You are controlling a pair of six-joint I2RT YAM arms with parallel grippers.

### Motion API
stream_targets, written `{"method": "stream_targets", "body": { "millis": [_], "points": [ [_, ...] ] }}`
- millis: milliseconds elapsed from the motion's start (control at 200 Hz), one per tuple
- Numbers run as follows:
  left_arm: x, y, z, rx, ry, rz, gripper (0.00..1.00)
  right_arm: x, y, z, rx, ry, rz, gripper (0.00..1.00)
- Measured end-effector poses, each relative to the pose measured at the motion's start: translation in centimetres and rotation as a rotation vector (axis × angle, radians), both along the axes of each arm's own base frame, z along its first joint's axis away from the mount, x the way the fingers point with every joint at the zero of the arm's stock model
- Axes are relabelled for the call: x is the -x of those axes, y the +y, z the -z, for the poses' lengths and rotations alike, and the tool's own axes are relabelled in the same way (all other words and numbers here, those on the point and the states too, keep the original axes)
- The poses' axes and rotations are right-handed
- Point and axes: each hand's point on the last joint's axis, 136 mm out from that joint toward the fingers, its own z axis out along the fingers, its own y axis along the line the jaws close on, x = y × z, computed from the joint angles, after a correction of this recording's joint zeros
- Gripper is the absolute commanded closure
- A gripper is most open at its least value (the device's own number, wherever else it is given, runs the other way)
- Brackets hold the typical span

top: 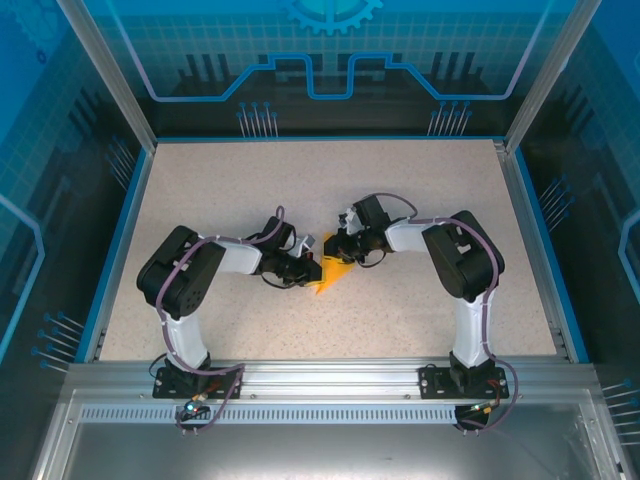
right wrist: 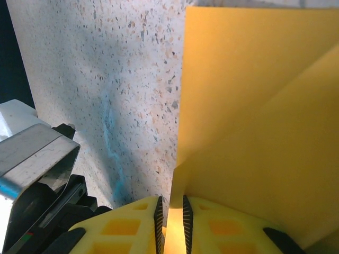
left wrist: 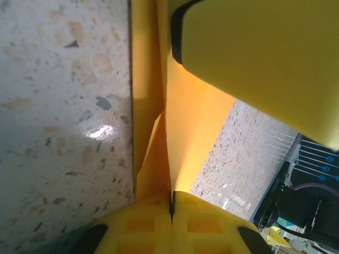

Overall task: Fold a paper plane with a square sheet of paper (pick it up from the middle)
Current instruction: Fourth fold the wing at the center of the table.

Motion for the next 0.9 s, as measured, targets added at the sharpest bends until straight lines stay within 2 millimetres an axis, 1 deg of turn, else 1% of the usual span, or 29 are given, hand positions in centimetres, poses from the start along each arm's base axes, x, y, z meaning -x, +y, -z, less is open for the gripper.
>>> {"method": "stream_targets", "body": {
  "millis": [30, 90, 190, 265, 455, 600, 705, 775, 845, 900],
  "points": [
    [0.0, 0.0, -0.01, 0.0, 0.0, 0.0, 0.97, 0.01, -0.02, 0.04, 0.002, 0.0, 0.0, 0.8],
    [0.03, -0.02, -0.03, 0.002, 0.0, 0.002, 0.91, 0.01, -0.05, 0.1, 0.004, 0.0, -0.001, 0.8],
    [-0.01, -0.02, -0.15, 0.003, 0.0, 0.002, 0.87, -0.01, -0.08, 0.12, 0.006, -0.001, 0.001, 0.81],
    [0.07, 0.03, -0.33, 0.001, 0.001, 0.002, 0.86, -0.02, -0.08, 0.13, 0.007, -0.001, 0.001, 0.81],
    [0.52, 0.35, -0.46, -0.013, 0.021, -0.001, 0.89, -0.02, -0.09, 0.14, 0.007, -0.001, 0.001, 0.81],
    [0.57, 0.49, -0.28, -0.025, 0.02, 0.0, 0.96, -0.01, -0.09, 0.14, 0.008, -0.003, 0.0, 0.81],
    [0.56, 0.67, -0.07, -0.043, 0.017, 0.0, 0.98, 0.0, -0.08, 0.15, 0.008, -0.003, -0.001, 0.81],
    [0.57, 0.68, 0.02, -0.057, 0.013, 0.004, 0.97, 0.0, -0.09, 0.15, 0.008, -0.003, -0.001, 0.81],
    [0.61, 0.64, 0.07, -0.066, 0.009, 0.008, 0.9, 0.0, -0.09, 0.2, 0.009, -0.002, -0.001, 0.81],
    [0.66, 0.58, 0.08, -0.07, 0.007, 0.011, 0.87, 0.0, -0.09, 0.2, 0.009, -0.002, -0.001, 0.81]
  ]
}}
